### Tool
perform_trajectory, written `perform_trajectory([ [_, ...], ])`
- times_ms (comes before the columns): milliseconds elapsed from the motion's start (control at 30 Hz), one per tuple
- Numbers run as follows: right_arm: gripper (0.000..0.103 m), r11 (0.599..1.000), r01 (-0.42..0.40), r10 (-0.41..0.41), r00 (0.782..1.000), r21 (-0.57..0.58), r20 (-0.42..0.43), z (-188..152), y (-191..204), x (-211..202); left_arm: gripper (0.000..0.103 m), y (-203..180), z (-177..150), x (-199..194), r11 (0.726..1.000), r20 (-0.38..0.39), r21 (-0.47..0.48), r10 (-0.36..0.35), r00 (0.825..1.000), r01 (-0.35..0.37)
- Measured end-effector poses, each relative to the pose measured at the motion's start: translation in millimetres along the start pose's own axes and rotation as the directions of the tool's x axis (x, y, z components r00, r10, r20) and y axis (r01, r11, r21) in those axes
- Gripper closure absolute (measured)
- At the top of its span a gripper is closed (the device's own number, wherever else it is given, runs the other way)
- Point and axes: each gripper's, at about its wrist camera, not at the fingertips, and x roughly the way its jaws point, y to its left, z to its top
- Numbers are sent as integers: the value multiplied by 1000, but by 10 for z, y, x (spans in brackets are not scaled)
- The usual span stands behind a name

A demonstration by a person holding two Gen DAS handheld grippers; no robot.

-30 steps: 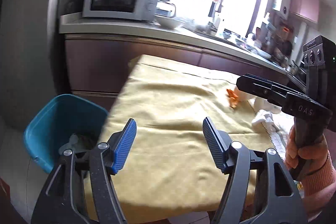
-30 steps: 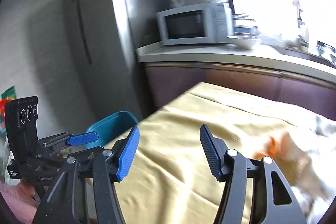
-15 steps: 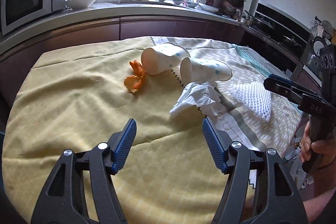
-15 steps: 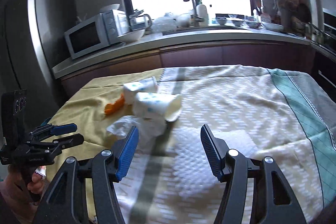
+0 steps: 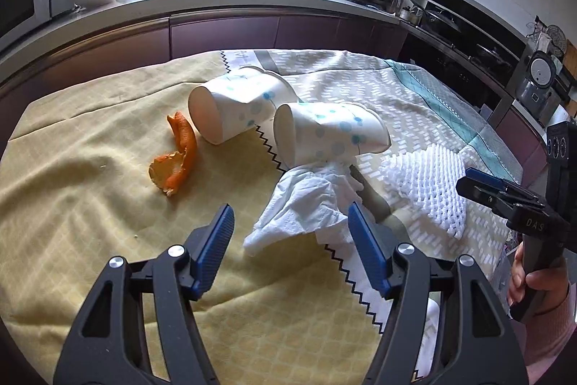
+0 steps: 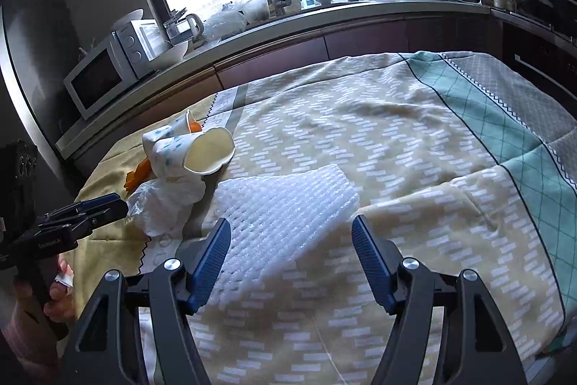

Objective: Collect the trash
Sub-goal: 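Grasp the white tissue with the left tool while the right tool grasps the white foam net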

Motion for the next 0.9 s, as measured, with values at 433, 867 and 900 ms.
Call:
perform_trajectory([
  [433,84,995,-63,64,998,73,1,-6,-88,24,84,-37,-22,234,998,-74,-39,-53,996,50],
  [867,92,996,-85,83,992,20,91,147,97,-341,94,-20,-143,-146,996,-17,-38,-86,996,85],
  [900,92,996,-89,87,991,14,98,160,117,-373,94,-5,-158,-195,996,-9,-39,-84,996,83],
])
